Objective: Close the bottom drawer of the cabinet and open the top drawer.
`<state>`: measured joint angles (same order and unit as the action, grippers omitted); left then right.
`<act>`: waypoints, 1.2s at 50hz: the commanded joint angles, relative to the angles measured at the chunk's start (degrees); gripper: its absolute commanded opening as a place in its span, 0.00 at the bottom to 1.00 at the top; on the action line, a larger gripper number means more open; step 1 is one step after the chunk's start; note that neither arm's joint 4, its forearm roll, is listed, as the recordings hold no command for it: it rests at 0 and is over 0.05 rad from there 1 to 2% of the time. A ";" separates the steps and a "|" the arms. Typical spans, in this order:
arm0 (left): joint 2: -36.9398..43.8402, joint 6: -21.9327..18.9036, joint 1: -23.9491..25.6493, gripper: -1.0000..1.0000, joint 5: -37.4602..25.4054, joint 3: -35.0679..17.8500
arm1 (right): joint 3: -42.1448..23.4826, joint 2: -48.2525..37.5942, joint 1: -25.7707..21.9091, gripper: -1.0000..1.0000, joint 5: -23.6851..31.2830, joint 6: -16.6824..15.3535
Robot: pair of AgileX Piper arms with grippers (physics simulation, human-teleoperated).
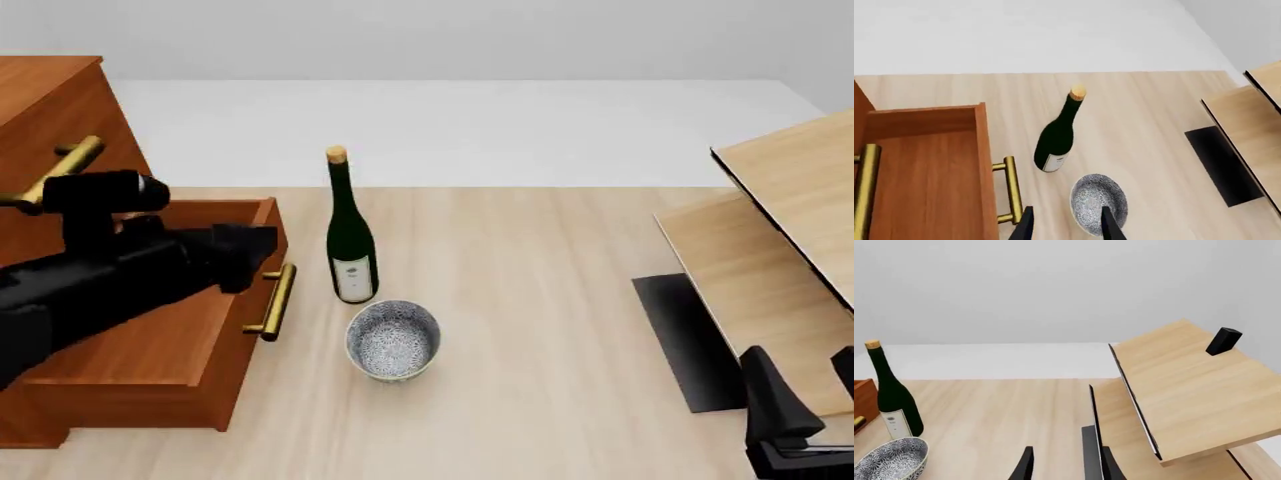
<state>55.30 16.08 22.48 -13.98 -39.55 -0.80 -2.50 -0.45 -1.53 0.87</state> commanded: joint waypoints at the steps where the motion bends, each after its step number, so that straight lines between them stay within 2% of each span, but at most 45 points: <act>1: 6.68 8.95 3.44 1.00 -4.64 -2.76 | 0.12 0.35 -0.09 1.00 0.19 0.06; 3: 6.84 9.63 4.11 1.00 -4.66 -2.76 | 0.11 0.64 -0.10 1.00 0.44 -0.06; 4: 6.89 11.75 4.52 1.00 -4.24 -2.17 | 0.09 0.72 -0.03 1.00 0.52 -0.11; 6: 7.74 13.25 4.54 1.00 -3.97 -1.38 | 0.08 1.06 0.00 1.00 0.80 -0.07; 8: 7.91 16.11 6.59 1.00 -2.63 0.23 | 0.07 0.87 0.02 1.00 0.68 0.01; 9: 9.56 14.46 4.10 1.00 -3.40 0.25 | 0.05 0.86 0.02 1.00 0.64 0.03; 10: 8.90 16.67 6.31 1.00 -2.15 1.24 | 0.05 0.89 0.00 1.00 0.65 0.02; 12: 9.39 16.42 5.57 1.00 -2.05 1.66 | 0.10 0.74 -0.01 1.00 0.49 0.07; 15: 9.66 19.46 7.02 1.00 -0.96 3.30 | 0.12 0.81 -0.17 1.00 0.54 0.03; 24: 10.90 23.55 8.20 1.00 0.90 5.81 | 0.10 0.54 -0.32 1.00 0.39 0.24; 28: 13.03 22.26 6.92 1.00 0.42 5.93 | 0.13 0.61 -0.36 1.00 0.46 0.31; 29: 12.57 23.11 7.88 1.00 1.29 6.52 | 0.14 0.68 -0.41 1.00 0.52 0.27; 31: 14.67 21.11 5.88 1.00 0.32 6.15 | 0.16 0.69 -0.45 1.00 0.53 0.32; 32: 13.58 22.97 7.26 1.00 1.45 6.94 | 0.16 0.76 -0.48 1.00 0.59 0.28; 36: 14.55 23.98 7.35 1.00 2.79 8.26 | 0.19 0.74 -0.62 1.00 0.67 0.36; 48: 18.18 24.77 6.65 1.00 5.61 10.91 | 0.00 -0.41 -0.62 1.00 -0.22 0.50; 51: 18.95 23.67 5.69 1.00 5.45 10.59 | -0.04 -0.51 -0.68 1.00 -0.29 0.54; 55: 21.16 17.90 1.53 1.00 3.13 8.62 | -0.01 -0.58 -0.76 1.00 -0.38 0.65; 56: 21.18 18.47 1.83 1.00 3.47 8.93 | 0.00 -0.51 -0.77 1.00 -0.32 0.63; 58: 22.13 15.35 -0.24 1.00 2.39 7.95 | -0.01 -0.50 -0.81 1.00 -0.28 0.60; 60: 22.22 15.63 -0.27 1.00 2.74 8.14 | -0.01 -0.42 -0.80 1.00 -0.22 0.62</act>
<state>74.59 36.07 25.88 -10.50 -30.71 -0.79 -2.75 -1.15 -1.64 1.40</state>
